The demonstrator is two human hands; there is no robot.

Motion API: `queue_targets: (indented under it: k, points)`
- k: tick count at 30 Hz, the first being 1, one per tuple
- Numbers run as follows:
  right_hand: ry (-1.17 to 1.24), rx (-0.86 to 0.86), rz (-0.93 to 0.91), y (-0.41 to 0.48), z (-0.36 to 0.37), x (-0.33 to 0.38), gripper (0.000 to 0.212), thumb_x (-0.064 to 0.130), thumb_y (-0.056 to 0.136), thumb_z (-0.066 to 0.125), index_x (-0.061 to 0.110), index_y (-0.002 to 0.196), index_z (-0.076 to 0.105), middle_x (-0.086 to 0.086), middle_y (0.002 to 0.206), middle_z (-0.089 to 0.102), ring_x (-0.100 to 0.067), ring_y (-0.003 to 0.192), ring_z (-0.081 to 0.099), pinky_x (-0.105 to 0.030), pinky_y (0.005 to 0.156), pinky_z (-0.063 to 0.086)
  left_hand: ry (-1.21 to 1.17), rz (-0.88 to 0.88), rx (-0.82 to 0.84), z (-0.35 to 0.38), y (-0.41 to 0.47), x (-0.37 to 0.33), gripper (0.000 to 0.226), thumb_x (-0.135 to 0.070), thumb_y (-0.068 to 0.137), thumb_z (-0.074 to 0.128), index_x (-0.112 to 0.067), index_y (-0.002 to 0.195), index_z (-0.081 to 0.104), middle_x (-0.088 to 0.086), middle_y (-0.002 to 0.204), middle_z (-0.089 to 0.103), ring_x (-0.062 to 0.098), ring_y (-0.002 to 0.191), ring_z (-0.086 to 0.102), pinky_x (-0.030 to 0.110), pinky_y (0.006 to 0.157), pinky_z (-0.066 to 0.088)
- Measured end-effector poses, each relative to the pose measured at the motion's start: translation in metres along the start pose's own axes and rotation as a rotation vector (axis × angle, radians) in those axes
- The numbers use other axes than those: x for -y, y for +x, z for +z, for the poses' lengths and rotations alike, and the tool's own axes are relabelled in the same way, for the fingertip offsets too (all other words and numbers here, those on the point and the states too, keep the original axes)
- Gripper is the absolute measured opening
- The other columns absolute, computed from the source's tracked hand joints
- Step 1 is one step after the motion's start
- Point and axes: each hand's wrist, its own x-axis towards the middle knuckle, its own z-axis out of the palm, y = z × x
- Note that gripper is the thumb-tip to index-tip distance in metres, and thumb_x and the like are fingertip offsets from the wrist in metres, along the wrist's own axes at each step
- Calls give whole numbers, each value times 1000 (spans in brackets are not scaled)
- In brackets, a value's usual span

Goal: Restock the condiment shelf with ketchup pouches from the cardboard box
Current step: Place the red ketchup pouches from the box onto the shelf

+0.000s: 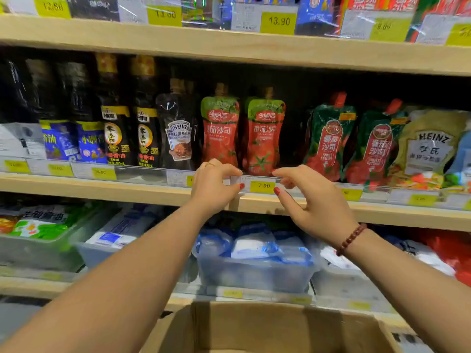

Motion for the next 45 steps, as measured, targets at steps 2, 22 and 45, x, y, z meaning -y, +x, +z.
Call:
queue_targets:
  k: [2,22,45]
  points:
    - [8,44,-44,-36,4,13,27,26,88,53,16,112,61,0,88,63,-18,80,60,-34,63,51,-68,43,100,-6,-18,2,53,-26,78,74,-21,128,57,5,126,49,23,122,41,33,104,35]
    - [385,1346,547,-307,134,31,81,31,76,72,34,144,27,1,137,36,-19,125,38,-27,107,34,91,-401,291,49,-273,98,43,-21,76,68,-38,115,62,4,143,42,21,128,42,37,101,39]
    - [433,1257,625,-306,129,29,31,19,81,68,38,106,66,7,117,62,-13,104,59,-31,78,57,105,-383,187,59,-275,101,31,-13,81,64,-36,102,64,2,130,55,23,119,51,35,92,43]
